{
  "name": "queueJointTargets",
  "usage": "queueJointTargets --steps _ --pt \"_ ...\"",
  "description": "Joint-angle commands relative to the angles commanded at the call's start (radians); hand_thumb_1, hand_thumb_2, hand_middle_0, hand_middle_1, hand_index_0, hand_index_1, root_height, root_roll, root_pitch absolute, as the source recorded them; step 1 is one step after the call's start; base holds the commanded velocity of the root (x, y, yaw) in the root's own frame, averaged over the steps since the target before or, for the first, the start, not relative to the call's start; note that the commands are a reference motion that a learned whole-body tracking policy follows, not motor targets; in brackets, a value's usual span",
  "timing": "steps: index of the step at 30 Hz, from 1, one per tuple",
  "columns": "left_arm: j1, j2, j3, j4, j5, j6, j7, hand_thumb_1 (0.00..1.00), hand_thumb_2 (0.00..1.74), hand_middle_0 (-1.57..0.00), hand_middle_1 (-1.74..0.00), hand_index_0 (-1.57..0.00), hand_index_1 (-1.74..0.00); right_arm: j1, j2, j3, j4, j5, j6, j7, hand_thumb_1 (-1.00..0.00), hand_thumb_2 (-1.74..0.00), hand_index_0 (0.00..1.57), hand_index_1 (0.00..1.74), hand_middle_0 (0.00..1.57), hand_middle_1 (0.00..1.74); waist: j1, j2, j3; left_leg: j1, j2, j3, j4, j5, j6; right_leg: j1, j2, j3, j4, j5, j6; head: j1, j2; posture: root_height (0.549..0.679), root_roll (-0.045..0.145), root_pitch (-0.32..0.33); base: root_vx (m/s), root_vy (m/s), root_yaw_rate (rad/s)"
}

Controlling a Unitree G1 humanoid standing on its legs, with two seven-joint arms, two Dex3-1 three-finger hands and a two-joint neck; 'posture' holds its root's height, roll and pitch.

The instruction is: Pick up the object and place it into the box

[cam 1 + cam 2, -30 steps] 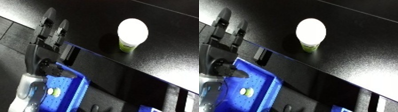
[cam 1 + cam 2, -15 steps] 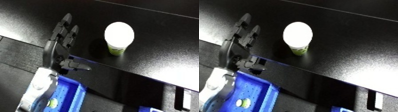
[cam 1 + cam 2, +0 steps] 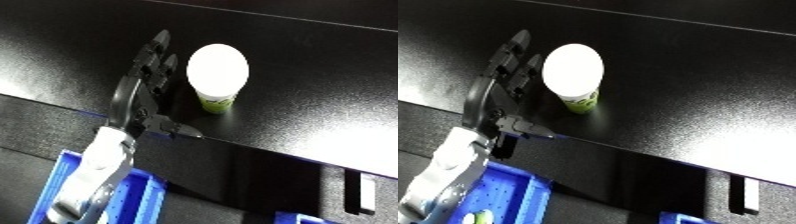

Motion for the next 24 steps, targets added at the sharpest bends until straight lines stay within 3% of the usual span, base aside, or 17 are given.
queueJointTargets --steps 10,16,24 --pt "-0.078 -0.025 -0.045 0.047 0.030 0.008 0.007 0.00 0.00 0.00 0.00 0.00 0.00 0.003 0.005 0.008 -0.013 0.022 0.000 -0.008 0.00 0.00 0.00 0.00 0.00 0.00 -0.032 -0.014 0.002 -0.031 0.007 0.015 0.047 -0.028 0.0079 -0.036 0.0084 0.013 0.006 0.008 0.0027 -0.014 0.015 0.624 0.014 -0.028 0.008 -0.009 -0.117" --pt "-0.112 -0.042 -0.062 0.081 0.038 0.010 0.009 0.30 0.52 -0.47 -0.52 -0.47 -0.52 0.013 0.003 0.009 -0.016 0.025 -0.014 -0.004 0.00 0.00 0.00 0.00 0.00 0.00 -0.053 -0.018 0.002 -0.031 0.011 0.023 0.070 -0.048 0.0144 -0.039 0.0148 0.024 0.009 0.006 0.0004 -0.034 0.008 0.622 0.016 -0.029 0.024 0.004 -0.120" --pt "-0.147 -0.054 -0.072 0.133 0.040 0.007 0.037 0.70 1.22 -1.10 -1.22 -1.10 -1.22 0.023 0.002 0.013 -0.027 0.019 -0.027 -0.003 0.00 0.00 0.00 0.00 0.00 0.00 -0.073 -0.020 0.002 -0.024 0.017 0.034 0.081 -0.060 0.0179 -0.036 0.0194 0.032 0.009 0.003 -0.0013 -0.065 -0.004 0.622 0.018 -0.032 0.018 0.012 -0.058"
